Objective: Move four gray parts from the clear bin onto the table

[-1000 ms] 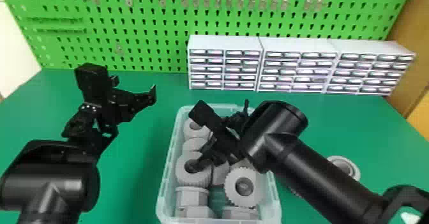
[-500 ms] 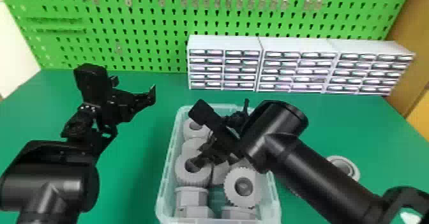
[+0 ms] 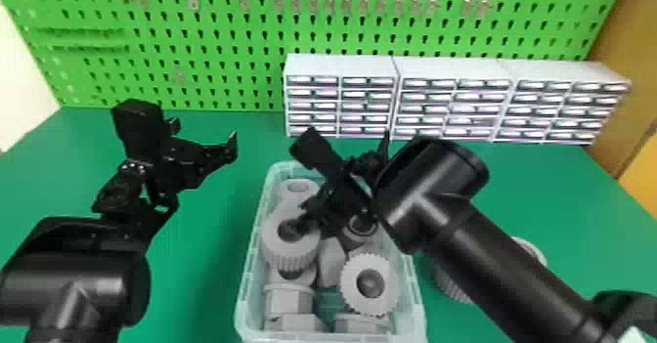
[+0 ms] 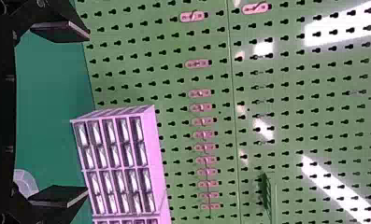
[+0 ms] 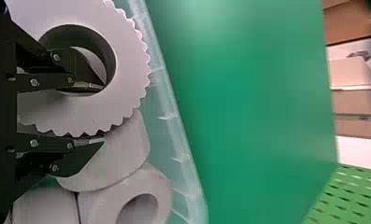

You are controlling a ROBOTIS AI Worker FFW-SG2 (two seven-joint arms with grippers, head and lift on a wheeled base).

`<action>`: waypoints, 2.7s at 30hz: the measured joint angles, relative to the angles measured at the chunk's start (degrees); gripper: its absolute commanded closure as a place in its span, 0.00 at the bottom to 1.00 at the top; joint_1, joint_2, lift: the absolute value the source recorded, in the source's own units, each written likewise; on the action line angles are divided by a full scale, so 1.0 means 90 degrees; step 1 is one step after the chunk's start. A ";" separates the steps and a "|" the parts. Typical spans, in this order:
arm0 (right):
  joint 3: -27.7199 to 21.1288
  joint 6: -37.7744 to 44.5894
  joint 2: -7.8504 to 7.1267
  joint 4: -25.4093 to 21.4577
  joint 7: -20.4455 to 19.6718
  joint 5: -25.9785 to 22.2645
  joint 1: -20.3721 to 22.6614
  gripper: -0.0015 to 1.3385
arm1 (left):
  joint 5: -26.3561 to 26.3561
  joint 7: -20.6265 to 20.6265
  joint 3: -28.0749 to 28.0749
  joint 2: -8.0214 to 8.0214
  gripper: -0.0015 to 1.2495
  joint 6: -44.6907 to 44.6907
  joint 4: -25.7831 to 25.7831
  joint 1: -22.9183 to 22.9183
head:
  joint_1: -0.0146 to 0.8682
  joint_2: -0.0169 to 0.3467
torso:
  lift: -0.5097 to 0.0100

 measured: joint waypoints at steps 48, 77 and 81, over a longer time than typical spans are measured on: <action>-0.3832 0.1789 -0.0154 -0.3273 0.0425 0.3828 0.1986 0.81 | -0.0019 -0.0227 0.0146 0.0000 0.10 0.0002 -0.0045 0.0030 | 0.78 0.14 | 0.89; -0.4536 0.3140 0.0006 -0.4035 0.1814 0.5694 0.3701 0.81 | -0.0020 -0.0352 0.0174 0.0000 0.10 0.0017 -0.0050 0.0024 | 0.78 0.14 | 0.89; -0.4534 0.3178 0.0007 -0.3965 0.1998 0.5773 0.3853 0.81 | -0.0038 -0.0385 0.0175 0.0000 0.10 0.0032 -0.0050 0.0010 | 0.78 0.14 | 0.89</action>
